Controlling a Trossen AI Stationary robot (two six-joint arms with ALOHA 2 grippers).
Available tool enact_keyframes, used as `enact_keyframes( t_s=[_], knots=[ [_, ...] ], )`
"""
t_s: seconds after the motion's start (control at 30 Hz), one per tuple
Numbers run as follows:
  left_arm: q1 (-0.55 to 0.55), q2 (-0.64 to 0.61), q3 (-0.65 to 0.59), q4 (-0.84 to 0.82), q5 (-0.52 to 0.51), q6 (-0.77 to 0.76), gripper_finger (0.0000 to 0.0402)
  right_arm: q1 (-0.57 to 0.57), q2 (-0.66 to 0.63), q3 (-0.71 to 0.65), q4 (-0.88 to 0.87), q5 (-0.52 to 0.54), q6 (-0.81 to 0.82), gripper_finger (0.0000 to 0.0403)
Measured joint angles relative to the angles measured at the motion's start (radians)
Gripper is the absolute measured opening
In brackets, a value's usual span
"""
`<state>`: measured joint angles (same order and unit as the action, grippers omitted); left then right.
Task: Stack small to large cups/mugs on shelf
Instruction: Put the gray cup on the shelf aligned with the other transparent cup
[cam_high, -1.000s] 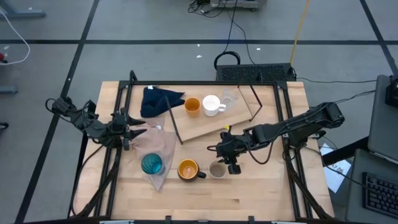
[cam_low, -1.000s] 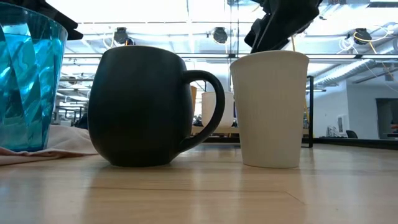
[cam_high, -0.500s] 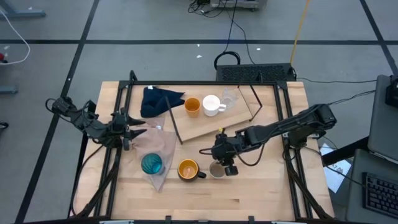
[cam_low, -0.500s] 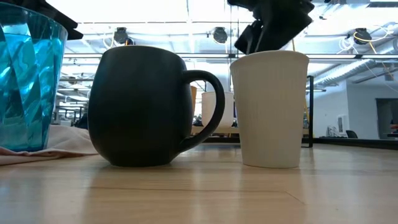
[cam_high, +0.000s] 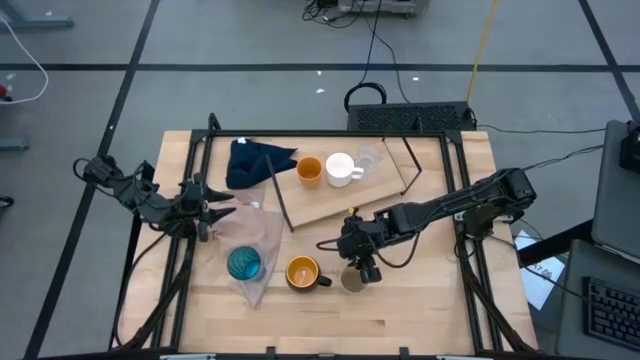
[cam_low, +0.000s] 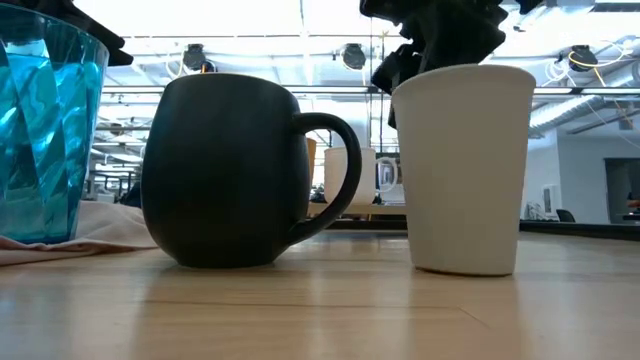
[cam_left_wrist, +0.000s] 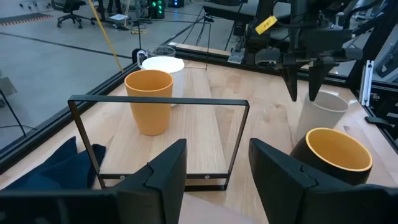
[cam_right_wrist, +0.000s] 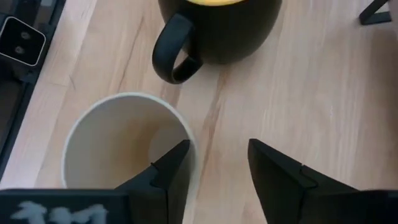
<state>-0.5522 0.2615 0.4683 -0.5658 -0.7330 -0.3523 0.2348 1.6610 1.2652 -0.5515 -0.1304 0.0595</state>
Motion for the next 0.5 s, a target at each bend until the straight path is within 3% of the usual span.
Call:
enact_keyframes(
  t_s=[0.5],
  knots=[
    [0.000, 0.000, 0.000, -0.010, 0.000, -0.024, 0.0172, 0.007, -0.002, 0.000, -0.007, -0.004, 0.008, 0.0162]
  ],
)
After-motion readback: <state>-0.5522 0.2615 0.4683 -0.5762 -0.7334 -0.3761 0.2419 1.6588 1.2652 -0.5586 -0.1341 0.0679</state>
